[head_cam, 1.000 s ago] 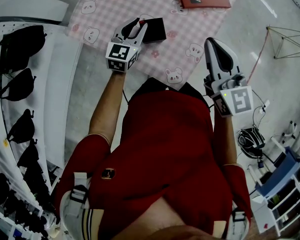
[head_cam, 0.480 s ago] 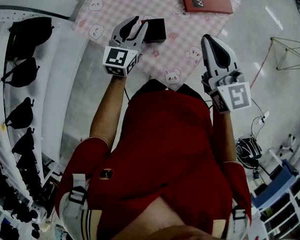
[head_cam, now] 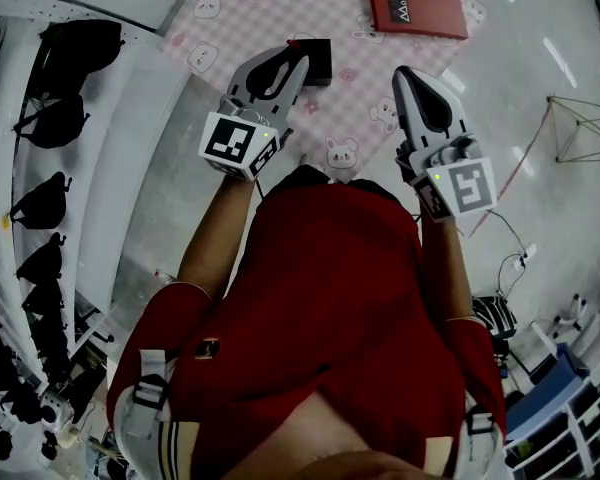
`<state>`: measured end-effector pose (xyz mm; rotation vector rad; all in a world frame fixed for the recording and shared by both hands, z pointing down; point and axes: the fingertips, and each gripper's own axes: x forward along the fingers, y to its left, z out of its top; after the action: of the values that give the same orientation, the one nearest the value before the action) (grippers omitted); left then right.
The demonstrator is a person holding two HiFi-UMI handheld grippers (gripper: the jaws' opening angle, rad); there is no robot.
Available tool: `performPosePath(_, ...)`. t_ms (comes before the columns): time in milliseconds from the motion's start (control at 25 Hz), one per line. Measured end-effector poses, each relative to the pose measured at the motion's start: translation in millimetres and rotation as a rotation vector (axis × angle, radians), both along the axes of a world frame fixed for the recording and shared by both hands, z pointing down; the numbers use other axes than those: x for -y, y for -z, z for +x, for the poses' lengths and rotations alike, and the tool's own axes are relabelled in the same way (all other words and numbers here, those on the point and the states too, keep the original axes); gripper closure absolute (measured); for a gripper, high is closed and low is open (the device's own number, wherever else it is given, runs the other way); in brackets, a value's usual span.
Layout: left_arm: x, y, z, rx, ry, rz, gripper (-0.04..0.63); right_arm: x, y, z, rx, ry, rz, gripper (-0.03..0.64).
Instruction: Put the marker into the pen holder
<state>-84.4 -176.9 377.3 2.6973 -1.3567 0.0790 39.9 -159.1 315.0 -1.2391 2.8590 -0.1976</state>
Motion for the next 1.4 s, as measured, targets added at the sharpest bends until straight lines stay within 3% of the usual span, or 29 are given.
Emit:
performPosePath(440, -28.8, 32.2, 11.0, -0.002, 0.012, 0.058, 0.587, -16.8, 16.9, 8.2, 0.028, 0.018, 0.043, 0.618)
performPosePath(1400, -52.1, 57.6, 4.1, 0.010, 0.062, 0.116, 0.588, -33.6, 23.3, -4.4, 0.026, 0.099, 0.091, 0.618)
